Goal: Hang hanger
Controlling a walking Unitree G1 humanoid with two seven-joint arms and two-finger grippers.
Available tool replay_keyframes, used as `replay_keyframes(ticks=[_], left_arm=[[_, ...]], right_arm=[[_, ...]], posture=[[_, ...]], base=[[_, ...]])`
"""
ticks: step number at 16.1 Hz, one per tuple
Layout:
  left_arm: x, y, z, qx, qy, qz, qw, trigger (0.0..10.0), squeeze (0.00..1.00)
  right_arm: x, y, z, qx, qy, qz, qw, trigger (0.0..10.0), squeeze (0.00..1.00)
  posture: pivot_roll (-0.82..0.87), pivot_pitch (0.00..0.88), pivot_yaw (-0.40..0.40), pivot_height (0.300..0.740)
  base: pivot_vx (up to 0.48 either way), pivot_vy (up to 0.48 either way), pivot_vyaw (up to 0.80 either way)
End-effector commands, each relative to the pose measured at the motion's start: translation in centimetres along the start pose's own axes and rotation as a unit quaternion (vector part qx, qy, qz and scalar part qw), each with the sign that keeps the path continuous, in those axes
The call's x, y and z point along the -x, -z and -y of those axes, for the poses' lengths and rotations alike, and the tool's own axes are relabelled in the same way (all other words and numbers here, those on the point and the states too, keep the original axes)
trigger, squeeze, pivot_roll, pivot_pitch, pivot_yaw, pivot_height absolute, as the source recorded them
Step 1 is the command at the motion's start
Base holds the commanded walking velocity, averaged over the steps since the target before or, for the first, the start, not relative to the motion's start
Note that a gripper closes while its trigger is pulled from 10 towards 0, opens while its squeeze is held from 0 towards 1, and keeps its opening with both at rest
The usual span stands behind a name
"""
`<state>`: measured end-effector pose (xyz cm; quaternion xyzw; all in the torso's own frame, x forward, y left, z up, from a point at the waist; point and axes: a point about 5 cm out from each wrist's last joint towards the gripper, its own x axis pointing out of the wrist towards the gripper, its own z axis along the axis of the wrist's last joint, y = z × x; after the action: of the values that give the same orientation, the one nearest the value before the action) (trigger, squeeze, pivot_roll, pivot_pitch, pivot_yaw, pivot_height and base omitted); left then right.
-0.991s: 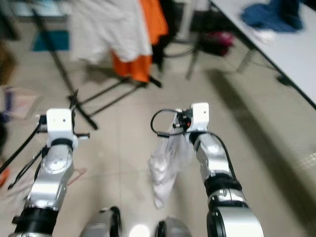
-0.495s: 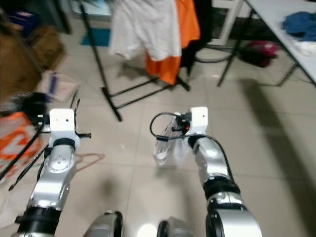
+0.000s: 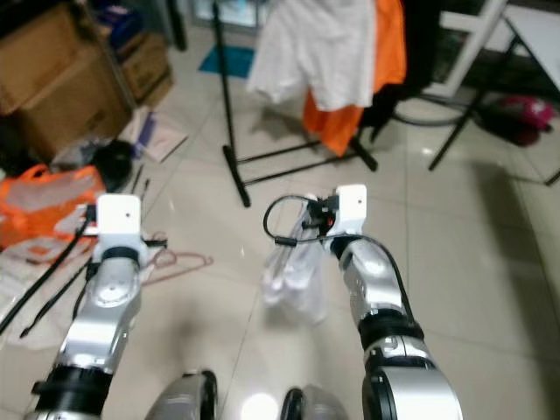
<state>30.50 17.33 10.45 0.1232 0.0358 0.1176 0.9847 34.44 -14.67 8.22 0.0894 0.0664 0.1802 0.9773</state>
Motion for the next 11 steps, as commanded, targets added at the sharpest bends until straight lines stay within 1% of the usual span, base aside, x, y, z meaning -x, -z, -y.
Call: replay_keyframes(ticks=[1,2,3,4,5,6,7,8,9,10,11], left_arm=[[-0.7,-0.4,-0.5,-0.021,0.007,0.007,1.0,10.0,0.0],[-1.0,-0.7,-0.6,-0.02,0.013,0.009,1.0,10.0,0.0],[-1.6,-1.2,-0.6,-0.018,0.037,0.012,0.999,10.0,0.0],[-2.2,-1.6,-0.8,-0.027,0.054,0.015,0.998,10.0,0.0],[-2.5,-2.1,-0.8,-0.023,0.073,0.022,0.997,10.0,0.0],[-2.7,-2.8,-0.8,-0.015,0.103,0.03,0.994,10.0,0.0],[-2.9,-3.3,-0.7,-0.002,0.145,0.029,0.989,10.0,0.0],[-2.7,-3.9,-0.2,0.019,0.2,0.034,0.979,10.0,0.0],[-2.1,-5.1,0.3,0.031,0.269,0.052,0.961,10.0,0.0],[-1.8,-5.6,0.5,0.032,0.299,0.058,0.952,10.0,0.0],[-1.2,-6.5,0.7,0.031,0.343,0.077,0.936,10.0,0.0]], right_arm=[[-0.4,-1.0,-0.4,0.033,-0.004,0.015,0.999,10.0,0.25],[-0.6,-1.2,-0.4,0.043,0.001,0.01,0.999,10.0,0.15],[-1.1,-1.9,-0.4,0.06,0.008,0.005,0.998,10.0,0.0],[-1.7,-3.0,-0.6,0.079,0.008,0.003,0.997,10.0,0.0],[-2.2,-4.1,-0.7,0.082,0.003,0.005,0.997,10.0,0.0],[-2.5,-5.5,-0.8,0.077,-0.002,0.017,0.997,10.0,0.0],[-2.8,-6.7,-0.8,0.085,-0.001,0.026,0.996,10.0,0.0],[-3.0,-7.6,-0.7,0.087,0.004,0.034,0.996,10.0,0.0],[-3.2,-8.7,-0.7,0.083,0.006,0.044,0.996,10.0,0.0],[-3.2,-9.1,-0.8,0.081,0.004,0.047,0.996,10.0,0.0],[-3.3,-9.7,-0.9,0.086,0.0,0.05,0.995,10.0,0.0]], posture=[[-0.03,0.156,-0.036,0.74],[-0.03,0.155,-0.036,0.74],[-0.03,0.155,-0.036,0.74],[-0.03,0.154,-0.035,0.74],[-0.03,0.153,-0.035,0.74],[-0.03,0.151,-0.037,0.74],[-0.03,0.151,-0.037,0.74],[-0.03,0.151,-0.04,0.74],[-0.03,0.151,-0.04,0.74],[-0.04,0.152,-0.041,0.74],[-0.04,0.152,-0.042,0.74]], base=[[0.0,0.0,0.59],[0.0,0.0,0.57],[0.0,0.0,0.0],[0.0,0.0,0.0],[0.0,0.0,0.0],[0.0,0.0,0.0],[0.0,0.0,0.0],[0.0,0.0,0.0],[0.0,0.0,0.0],[0.0,0.0,0.0],[0.0,0.0,0.0]])
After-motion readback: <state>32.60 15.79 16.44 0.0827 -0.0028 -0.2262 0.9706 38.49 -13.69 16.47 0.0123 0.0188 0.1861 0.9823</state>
